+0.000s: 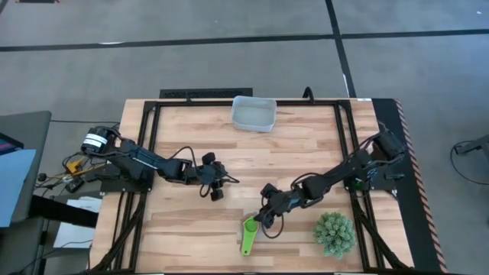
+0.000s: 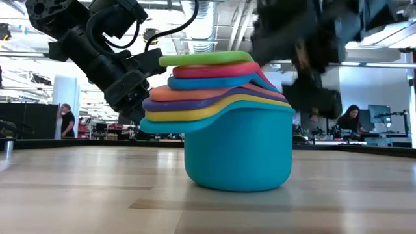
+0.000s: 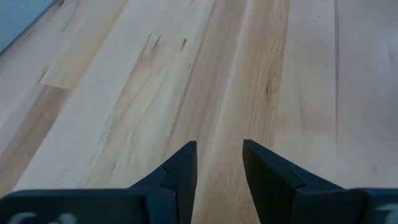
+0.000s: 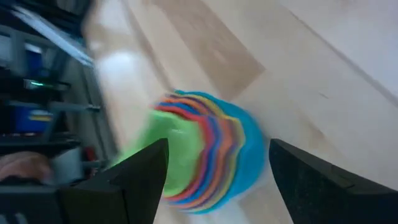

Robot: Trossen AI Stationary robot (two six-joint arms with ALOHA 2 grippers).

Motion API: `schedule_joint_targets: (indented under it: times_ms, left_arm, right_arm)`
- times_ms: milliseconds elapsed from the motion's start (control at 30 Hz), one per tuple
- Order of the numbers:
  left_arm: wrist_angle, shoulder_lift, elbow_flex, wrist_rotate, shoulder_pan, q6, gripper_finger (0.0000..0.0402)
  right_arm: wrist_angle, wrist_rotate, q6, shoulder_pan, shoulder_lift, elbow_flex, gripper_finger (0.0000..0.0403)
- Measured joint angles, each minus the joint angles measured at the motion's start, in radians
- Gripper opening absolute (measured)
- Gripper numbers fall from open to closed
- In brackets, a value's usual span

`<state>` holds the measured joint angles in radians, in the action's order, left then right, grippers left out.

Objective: Nest measuring cups in basket
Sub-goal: Put the nested measuring cups into the bin

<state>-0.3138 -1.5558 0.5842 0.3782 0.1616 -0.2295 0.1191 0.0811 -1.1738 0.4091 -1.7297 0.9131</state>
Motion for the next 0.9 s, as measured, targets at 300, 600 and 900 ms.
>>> schedule_joint_targets:
  times_ms: [300, 600, 900]
  left_arm:
    - [0.005, 0.000, 0.000, -0.008, 0.000, -0.003, 0.0118]
    - [0.007, 0.000, 0.000, -0.016, 0.000, -0.019, 0.0118]
    - [0.008, 0.000, 0.000, -0.018, 0.000, -0.047, 0.0118]
  right_arm:
    - [0.041, -0.065, 0.020, 0.006, -0.088, 0.043, 0.0302]
    - [0.057, -0.080, 0.021, 0.005, -0.090, 0.043, 0.0302]
    - [0.036, -0.075, 0.016, 0.003, -0.090, 0.043, 0.0302]
